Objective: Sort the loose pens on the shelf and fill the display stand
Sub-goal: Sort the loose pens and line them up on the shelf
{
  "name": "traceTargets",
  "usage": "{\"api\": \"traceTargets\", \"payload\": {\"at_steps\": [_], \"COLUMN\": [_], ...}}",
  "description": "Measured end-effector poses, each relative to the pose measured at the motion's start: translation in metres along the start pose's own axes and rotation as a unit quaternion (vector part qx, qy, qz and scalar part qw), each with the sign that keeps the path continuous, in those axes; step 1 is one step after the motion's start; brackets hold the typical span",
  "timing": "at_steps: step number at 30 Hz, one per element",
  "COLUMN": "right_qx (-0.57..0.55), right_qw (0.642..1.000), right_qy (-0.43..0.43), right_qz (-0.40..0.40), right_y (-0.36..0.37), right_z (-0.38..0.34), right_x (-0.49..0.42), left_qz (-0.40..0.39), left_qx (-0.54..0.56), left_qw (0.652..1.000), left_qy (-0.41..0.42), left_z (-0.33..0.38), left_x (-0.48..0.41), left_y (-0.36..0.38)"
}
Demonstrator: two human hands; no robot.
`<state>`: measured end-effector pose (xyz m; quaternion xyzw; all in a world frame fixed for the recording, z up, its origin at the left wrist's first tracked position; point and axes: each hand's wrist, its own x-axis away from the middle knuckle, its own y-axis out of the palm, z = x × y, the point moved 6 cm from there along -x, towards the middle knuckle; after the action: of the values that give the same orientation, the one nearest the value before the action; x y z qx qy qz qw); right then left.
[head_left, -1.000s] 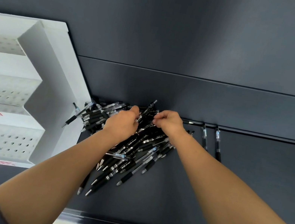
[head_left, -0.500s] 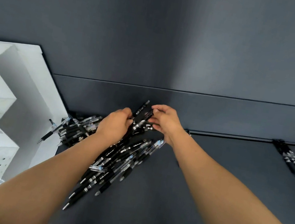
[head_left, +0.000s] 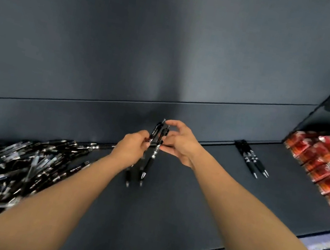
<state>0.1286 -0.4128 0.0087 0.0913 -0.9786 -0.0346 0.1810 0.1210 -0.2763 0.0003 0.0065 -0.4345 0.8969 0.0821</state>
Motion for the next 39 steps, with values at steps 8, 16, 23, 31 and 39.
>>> {"api": "traceTargets", "payload": {"at_steps": [8,16,23,31,39], "right_qx": [0.226,0.507,0.61,0.57,0.555], "right_qw": [0.965,0.846,0.766,0.787,0.812], "right_qy": [0.032,0.023,-0.021,0.096,0.055], "right_qz": [0.13,0.166,0.199,0.215,0.172], "right_y": [-0.15,-0.235,-0.26,-0.293,-0.302], "right_z": [0.011,0.03,0.028,0.046,0.04], "right_x": [-0.005,-0.013,-0.029,-0.023,-0.022], "left_qz": [-0.029,-0.117,-0.094,-0.073,-0.075], "left_qx": [0.078,0.12,0.129,0.162,0.222], "left_qw": [0.997,0.985,0.985,0.977,0.961], "left_qy": [-0.008,-0.035,-0.071,-0.121,-0.147], "left_z": [0.085,0.128,0.145,0.168,0.186], "left_x": [-0.038,-0.059,-0.084,-0.094,-0.105], "left_y": [0.102,0.193,0.218,0.241,0.254]}}
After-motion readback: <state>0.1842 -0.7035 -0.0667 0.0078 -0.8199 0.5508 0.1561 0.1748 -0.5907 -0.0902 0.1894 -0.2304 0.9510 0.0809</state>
